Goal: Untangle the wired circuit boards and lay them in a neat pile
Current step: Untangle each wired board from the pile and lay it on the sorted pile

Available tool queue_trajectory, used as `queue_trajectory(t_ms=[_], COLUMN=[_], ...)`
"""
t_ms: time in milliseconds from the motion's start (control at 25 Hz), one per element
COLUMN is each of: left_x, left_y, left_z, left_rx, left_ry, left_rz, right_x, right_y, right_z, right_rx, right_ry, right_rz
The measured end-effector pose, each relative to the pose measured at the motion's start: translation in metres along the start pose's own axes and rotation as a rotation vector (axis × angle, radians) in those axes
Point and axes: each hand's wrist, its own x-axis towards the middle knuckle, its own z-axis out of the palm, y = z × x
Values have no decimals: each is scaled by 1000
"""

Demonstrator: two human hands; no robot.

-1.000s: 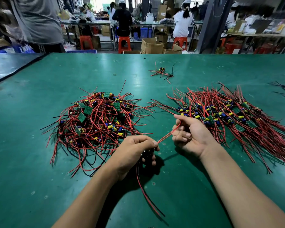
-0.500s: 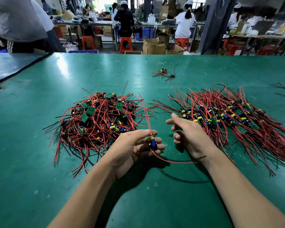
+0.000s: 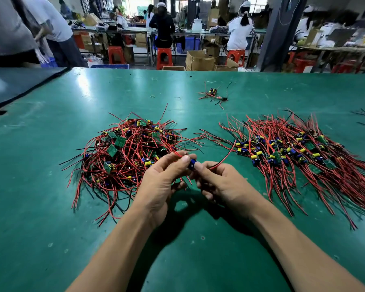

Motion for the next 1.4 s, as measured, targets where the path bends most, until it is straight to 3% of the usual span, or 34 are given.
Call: queue_trajectory(t_ms=[240,480,600,840,1040,1280,1400], left_x=[2,-5,-6,-3,-3,-6,-5], left_y=[2,3,1,-1,-3,-6,-8], left_z=[-4,3,4,2,4,8,10], left_rx=[-181,-103,-15,-55,35,-25,-58], left_ry=[-111,-257,-314,-210,-229,-289,-229], left_rz=[-122,-358,-329,-264,-279,-295,-321], right_x=[-3,-12,-12,-4,-2,-2,-3], right_y=[-15,-20,-22,-17,-11,-7,-7], right_z=[-13,-20,-20,-20,-18,-16,-14], right_rx=[197,165,56,3,12,52,80], right_ry=[17,-199,-195,-5,-30,-83,-54], right_rz=[54,127,131,27,9,1,42])
